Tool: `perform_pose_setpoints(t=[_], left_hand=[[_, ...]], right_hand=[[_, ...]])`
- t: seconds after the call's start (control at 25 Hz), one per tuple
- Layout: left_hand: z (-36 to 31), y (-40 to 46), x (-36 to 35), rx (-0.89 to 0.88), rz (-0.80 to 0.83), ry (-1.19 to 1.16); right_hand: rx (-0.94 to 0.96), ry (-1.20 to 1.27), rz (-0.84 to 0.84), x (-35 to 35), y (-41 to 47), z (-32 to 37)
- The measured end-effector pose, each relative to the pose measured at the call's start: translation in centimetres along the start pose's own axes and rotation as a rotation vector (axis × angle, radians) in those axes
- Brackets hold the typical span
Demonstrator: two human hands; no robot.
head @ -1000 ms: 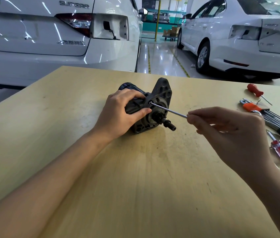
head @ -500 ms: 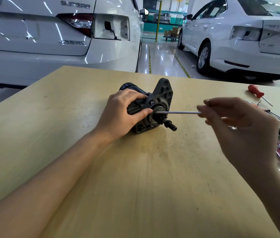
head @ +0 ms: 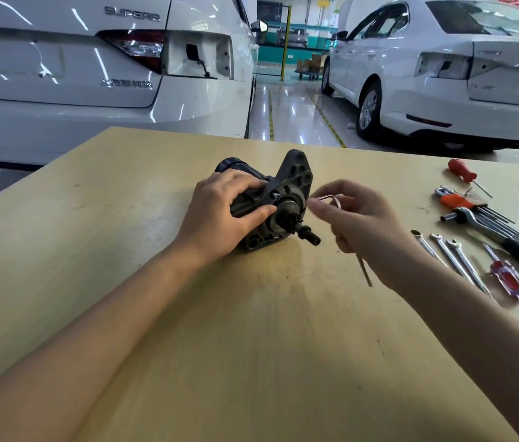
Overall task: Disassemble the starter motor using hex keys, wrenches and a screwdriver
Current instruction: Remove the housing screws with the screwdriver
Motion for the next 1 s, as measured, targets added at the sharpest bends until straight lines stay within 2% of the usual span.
perform_pose_setpoints(t=[0.12, 0.32, 0.44, 0.52, 0.64, 0.68, 0.8, 0.88, 1.0], left_hand=[[0.0, 0.1, 0.1, 0.028, 0.009, -0.052], [0.4, 0.1, 0.0, 0.074, 0.039, -0.098], [0.4, 0.0, 0.0, 0.077, 0.043, -0.101], [0.4, 0.0, 0.0, 0.079, 0.031, -0.080], [0.2, 0.0, 0.0, 0.066, 0.006, -0.052], [0.2, 0.0, 0.0, 0.063, 0.003, -0.048], [0.0, -0.1, 0.0, 0.044, -0.002, -0.049], [0.1, -0.1, 0.1, 0.043, 0.000, -0.052], [0.2, -0.1, 0.0, 0.042, 0.002, -0.049]], right_hand=[[0.154, -0.318, -0.028, -2.0, 1.3, 1.4], [0.278, -0.556, -0.119, -3.4, 2.0, 3.3], [0.300, -0.613, -0.119, -3.2, 1.4, 3.7], [0.296, -0.578, -0.194, -0.9, 0.4, 3.5], [0.167, -0.705, -0.337, 5.2, -1.0, 1.2], [0.078, -0.792, -0.318, 6.9, -1.3, -0.1], [-0.198, -0.987, -0.122, 8.9, -1.8, -4.5], [-0.242, -1.031, -0.063, 8.8, -1.6, -5.4], [-0.239, -1.042, -0.068, 9.1, -1.5, -5.1]])
Point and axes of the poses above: each hand's wrist, its own y-axis towards the middle knuckle, its own x-axis out of the back of the hand, z = x × y, the point moved 8 cm from there along y, towards the middle knuckle, and after that the axes turned 2 degrees about -z, right-handed, at the moved point
